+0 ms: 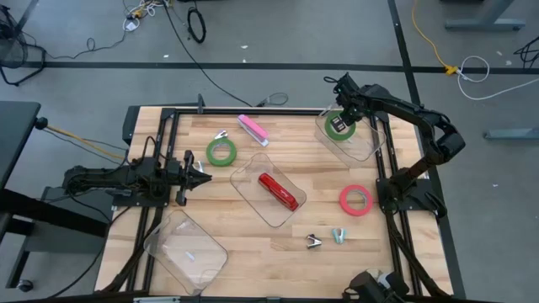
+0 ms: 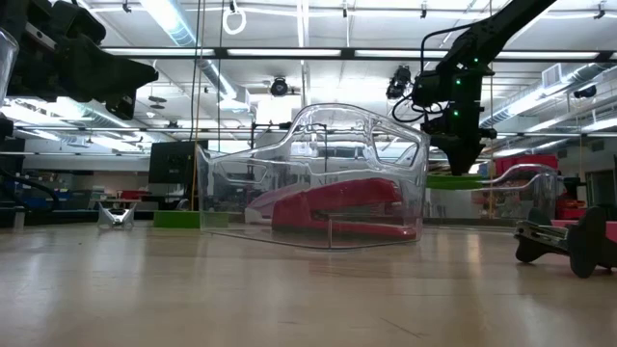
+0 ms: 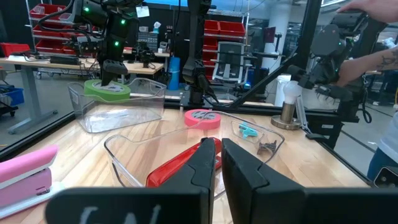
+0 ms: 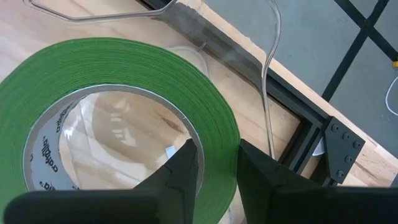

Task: Pick and place Stapler, Stapler remover, tape
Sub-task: Put the bottom green tape into the top transparent bin, then put the pink tape into the top transparent bin

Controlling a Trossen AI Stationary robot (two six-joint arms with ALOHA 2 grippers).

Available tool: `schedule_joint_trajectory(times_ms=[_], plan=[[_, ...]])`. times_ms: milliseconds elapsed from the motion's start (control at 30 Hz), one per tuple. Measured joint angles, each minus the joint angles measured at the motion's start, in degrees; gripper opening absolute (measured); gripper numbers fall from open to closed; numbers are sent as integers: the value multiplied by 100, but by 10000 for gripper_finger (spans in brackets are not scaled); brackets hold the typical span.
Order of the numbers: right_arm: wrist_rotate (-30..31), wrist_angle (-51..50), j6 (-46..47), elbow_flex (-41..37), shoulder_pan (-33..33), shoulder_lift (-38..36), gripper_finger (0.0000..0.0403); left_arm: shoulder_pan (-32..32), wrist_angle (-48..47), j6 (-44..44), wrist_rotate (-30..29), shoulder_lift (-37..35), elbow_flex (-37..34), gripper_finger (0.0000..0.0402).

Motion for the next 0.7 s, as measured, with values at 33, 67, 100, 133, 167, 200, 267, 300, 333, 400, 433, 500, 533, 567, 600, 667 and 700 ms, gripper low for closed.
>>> schedule_joint_trajectory(times_ms=[33,67,100,133,167,200,267,300,333,400,433,500,533,567,600,667,700], plan=[[-41,-2,-2,0,-2,0,95,0,0,2,0,0,0,30],[-110,-2,-4,0,0,0,99,0,0,2,0,0,0,30],[-174,-2,1,0,-1,0,103,0,2,0,0,0,0,30],[-231,-4,18,0,-1,0,109,0,1,0,0,0,-1,30],[-274,-4,59,0,-1,0,117,0,0,2,0,0,0,30],[-306,-2,79,0,0,0,125,0,0,0,0,0,-2,30],[-344,-2,94,0,0,0,142,0,0,0,0,0,-1,30],[-389,0,89,0,0,0,151,0,0,2,-2,0,-2,30],[-451,-1,85,2,0,0,159,0,1,2,0,0,0,30],[-537,-1,77,2,0,0,173,0,0,0,0,0,-1,30],[-595,-2,75,2,0,0,179,0,0,1,0,-1,0,30],[-628,-2,74,2,0,0,188,0,0,0,0,0,0,30],[-644,-1,73,2,0,0,191,0,0,0,0,0,0,30],[-645,-2,71,2,0,0,193,0,0,1,0,-1,0,30],[-646,-2,64,2,0,0,195,0,0,2,0,0,0,30],[-648,-34,50,2,0,-39,196,0,0,0,0,0,0,30],[-648,-57,22,2,0,-86,196,0,0,0,-1,0,-1,30]])
